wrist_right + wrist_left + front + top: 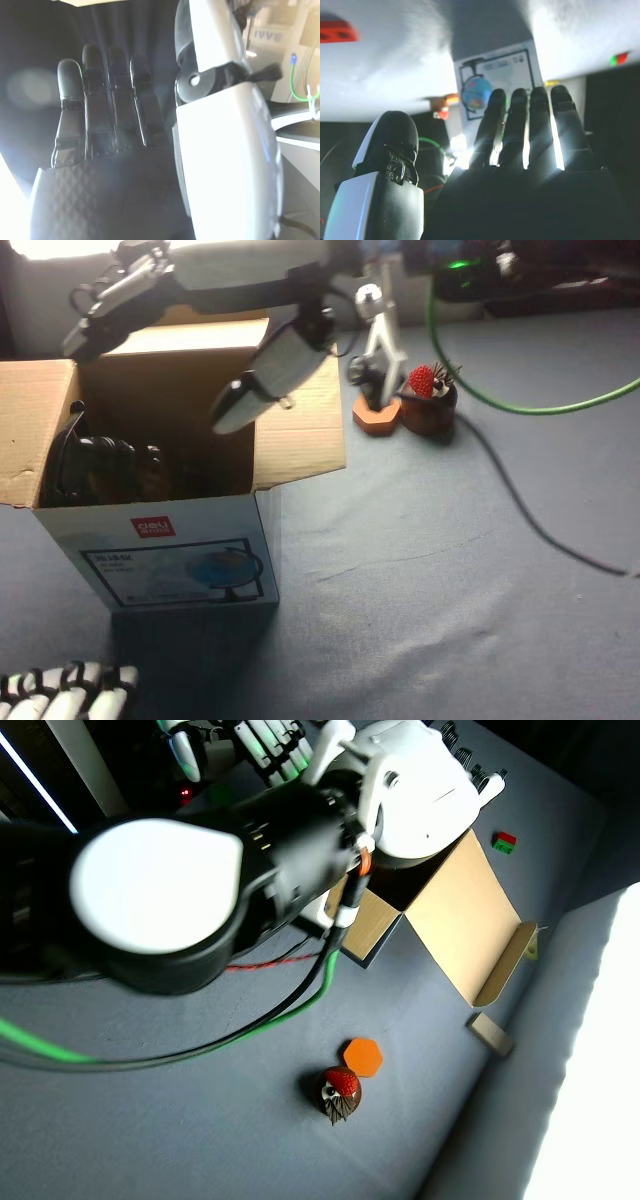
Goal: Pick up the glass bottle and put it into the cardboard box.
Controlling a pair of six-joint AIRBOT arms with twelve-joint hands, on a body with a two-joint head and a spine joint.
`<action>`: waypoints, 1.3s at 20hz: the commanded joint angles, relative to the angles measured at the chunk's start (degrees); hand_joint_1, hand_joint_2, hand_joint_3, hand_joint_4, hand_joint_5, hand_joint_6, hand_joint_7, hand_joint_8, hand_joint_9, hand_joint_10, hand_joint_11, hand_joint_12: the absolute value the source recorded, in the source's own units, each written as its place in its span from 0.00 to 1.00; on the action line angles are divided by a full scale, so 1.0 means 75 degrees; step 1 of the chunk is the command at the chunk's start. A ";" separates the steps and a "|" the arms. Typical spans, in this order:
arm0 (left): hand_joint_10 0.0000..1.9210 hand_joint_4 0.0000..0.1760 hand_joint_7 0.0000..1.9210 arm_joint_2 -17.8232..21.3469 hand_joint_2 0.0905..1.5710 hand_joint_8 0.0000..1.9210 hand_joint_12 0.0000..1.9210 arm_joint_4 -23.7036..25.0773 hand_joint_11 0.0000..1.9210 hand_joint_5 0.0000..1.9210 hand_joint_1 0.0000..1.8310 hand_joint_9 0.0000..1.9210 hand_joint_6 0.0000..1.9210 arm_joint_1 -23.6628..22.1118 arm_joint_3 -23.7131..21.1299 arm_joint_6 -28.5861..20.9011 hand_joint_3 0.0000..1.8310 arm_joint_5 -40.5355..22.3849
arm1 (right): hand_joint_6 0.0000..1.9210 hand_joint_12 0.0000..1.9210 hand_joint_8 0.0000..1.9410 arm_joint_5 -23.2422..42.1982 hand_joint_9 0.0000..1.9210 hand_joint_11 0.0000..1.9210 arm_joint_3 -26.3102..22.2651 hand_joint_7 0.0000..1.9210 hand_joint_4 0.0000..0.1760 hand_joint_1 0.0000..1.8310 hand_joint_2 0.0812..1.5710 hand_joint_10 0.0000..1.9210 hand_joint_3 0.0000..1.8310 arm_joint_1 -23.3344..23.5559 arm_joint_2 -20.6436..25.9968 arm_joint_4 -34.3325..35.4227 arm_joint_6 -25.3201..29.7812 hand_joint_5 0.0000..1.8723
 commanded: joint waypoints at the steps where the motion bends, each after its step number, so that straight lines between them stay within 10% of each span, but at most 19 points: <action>1: 0.00 0.00 0.01 0.0072 0.75 0.00 0.00 0.0383 0.00 0.03 0.00 0.00 0.00 -0.0128 -0.0024 0.0005 0.00 -0.0697 | 0.07 0.71 0.00 0.0194 0.22 0.00 -0.0167 0.25 0.00 0.58 0.60 0.15 0.00 0.0181 0.0151 0.0618 0.0055 0.18; 6: 0.01 0.00 0.07 0.0400 0.75 0.01 0.01 0.0016 0.01 0.06 0.00 0.04 0.01 -0.0804 -0.0217 0.0665 0.00 -0.0697 | 0.06 0.70 0.01 0.0103 0.23 0.00 -0.0737 0.27 0.00 0.44 0.65 0.16 0.01 0.0010 0.0960 0.0716 -0.0056 0.20; 11: 0.04 0.00 0.28 0.0741 0.79 0.02 0.60 -0.0329 0.00 0.22 0.00 0.23 0.03 -0.1538 -0.0288 0.1089 0.00 -0.0697 | 0.26 0.80 0.04 -0.1366 0.29 0.04 -0.2078 0.41 0.00 0.21 0.78 0.39 0.00 -0.0207 0.2288 0.1618 -0.0358 0.31; 14: 0.32 0.00 0.44 0.0793 0.81 0.06 0.78 -0.0330 0.07 0.34 0.05 0.31 0.04 -0.2042 -0.0336 0.1555 0.00 -0.0697 | 0.53 0.87 0.25 -0.2970 0.33 0.11 -0.3181 0.44 0.00 0.21 0.80 0.57 0.00 -0.0447 0.2970 0.3532 -0.2179 0.31; 16: 0.72 0.00 0.41 0.0782 0.81 0.56 0.94 -0.0446 0.21 0.37 0.15 0.33 0.50 -0.2450 -0.0318 0.1893 0.00 -0.0697 | 0.54 0.99 0.54 -0.3816 0.41 0.31 -0.3924 0.45 0.00 0.26 0.79 0.84 0.00 -0.0639 0.3381 0.5062 -0.3452 0.42; 18: 0.97 0.00 0.49 0.0772 0.83 0.83 1.00 -0.0441 0.40 0.46 0.23 0.46 0.71 -0.2908 -0.0282 0.2424 0.00 -0.0697 | 0.73 1.00 0.81 -0.4633 0.54 0.52 -0.4528 0.54 0.00 0.30 0.81 0.98 0.00 -0.0822 0.3654 0.7991 -0.5700 0.50; 20: 1.00 0.00 0.50 0.0772 0.83 0.87 1.00 -0.0438 0.44 0.47 0.25 0.49 0.73 -0.3167 -0.0249 0.2597 0.00 -0.0697 | 0.79 1.00 0.85 -0.4789 0.57 0.55 -0.4763 0.55 0.00 0.31 0.81 1.00 0.00 -0.0995 0.3769 0.9155 -0.6327 0.51; 22: 1.00 0.00 0.63 0.0770 0.87 0.99 1.00 -0.0303 0.76 0.51 0.30 0.75 0.96 -0.3387 -0.0202 0.2701 0.01 -0.0697 | 0.91 1.00 0.94 -0.5088 0.67 0.64 -0.4940 0.65 0.00 0.38 0.85 1.00 0.01 -0.1189 0.3767 0.9277 -0.6660 0.59; 26: 1.00 0.00 0.69 0.0689 0.90 1.00 1.00 0.0094 0.82 0.58 0.44 0.78 1.00 -0.3788 -0.0080 0.2596 0.01 -0.0112 | 0.98 1.00 1.00 -0.4538 0.71 0.71 -0.5266 0.67 0.00 0.50 0.83 1.00 0.01 -0.1725 0.4002 0.9463 -0.7174 0.61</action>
